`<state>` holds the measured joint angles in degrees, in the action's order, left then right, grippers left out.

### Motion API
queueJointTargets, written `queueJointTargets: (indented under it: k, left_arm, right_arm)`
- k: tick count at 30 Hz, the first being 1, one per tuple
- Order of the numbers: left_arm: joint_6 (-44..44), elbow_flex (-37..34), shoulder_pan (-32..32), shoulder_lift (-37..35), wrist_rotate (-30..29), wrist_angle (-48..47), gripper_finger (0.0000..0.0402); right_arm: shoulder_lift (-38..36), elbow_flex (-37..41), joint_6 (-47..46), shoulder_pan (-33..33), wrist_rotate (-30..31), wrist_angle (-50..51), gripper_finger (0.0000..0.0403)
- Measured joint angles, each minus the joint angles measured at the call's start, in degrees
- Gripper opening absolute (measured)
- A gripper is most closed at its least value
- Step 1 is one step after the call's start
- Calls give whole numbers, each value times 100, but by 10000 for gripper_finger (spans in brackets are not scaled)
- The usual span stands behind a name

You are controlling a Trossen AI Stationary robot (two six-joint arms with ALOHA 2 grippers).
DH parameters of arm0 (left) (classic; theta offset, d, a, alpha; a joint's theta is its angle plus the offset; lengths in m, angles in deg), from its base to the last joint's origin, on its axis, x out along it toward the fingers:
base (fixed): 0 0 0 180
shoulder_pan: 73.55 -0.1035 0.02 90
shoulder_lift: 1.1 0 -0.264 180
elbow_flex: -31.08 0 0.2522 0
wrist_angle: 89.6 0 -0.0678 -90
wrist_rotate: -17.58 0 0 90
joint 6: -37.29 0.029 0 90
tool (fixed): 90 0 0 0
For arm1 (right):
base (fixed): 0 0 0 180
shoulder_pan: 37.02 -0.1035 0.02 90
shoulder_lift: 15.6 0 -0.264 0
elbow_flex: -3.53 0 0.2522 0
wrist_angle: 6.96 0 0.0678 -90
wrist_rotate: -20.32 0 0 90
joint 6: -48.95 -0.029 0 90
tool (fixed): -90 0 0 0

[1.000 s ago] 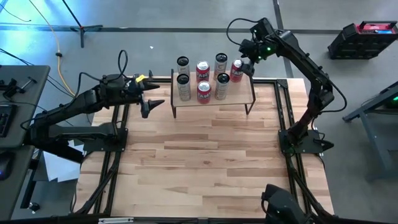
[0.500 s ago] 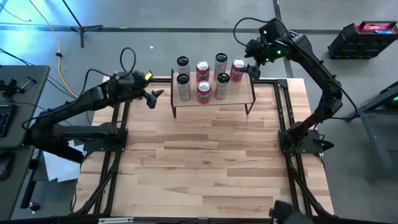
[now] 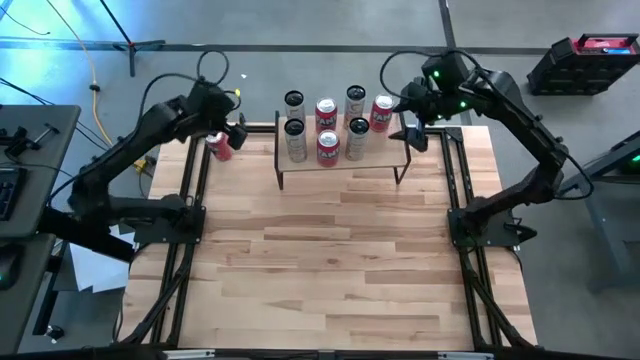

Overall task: Place canned beverage on shelf
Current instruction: Put the red soda can on the shelf aligned with the other red soda can

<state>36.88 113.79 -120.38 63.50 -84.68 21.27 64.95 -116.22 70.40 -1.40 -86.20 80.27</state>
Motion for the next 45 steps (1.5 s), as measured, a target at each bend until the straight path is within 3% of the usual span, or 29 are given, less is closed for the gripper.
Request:
queueJointTargets:
  k: [5, 14, 20, 26, 30, 35, 45]
  left_arm:
    - [482, 378, -556, 763, -287, -437, 344]
    - [544, 463, -1072, 1737, -189, -809, 344]
    - [-27, 465, -1154, 2224, -268, -794, 344]
    - [-469, 470, -1152, 2636, -867, -569, 344]
    - [-918, 658, -1110, 2913, -1087, -910, 344]
    - [-2235, 663, -1066, 2882, -1244, -1308, 344]
    - [-3667, -314, -314, 1882, -2214, -965, 344]
  right_arm:
    - [-117, 0, -240, -613, 272, 10, 348]
    - [-135, 0, -679, -1569, 1225, 186, 348]
    - [-135, 0, -861, -2020, 1546, 263, 348]
    - [-135, 0, -923, -2282, 1760, 260, 348]
    - [-135, 0, -965, -2372, 1762, 275, 348]
    - [-135, 0, -952, -2456, 1780, 437, 348]
    - [-135, 0, -495, -2705, 1785, 533, 348]
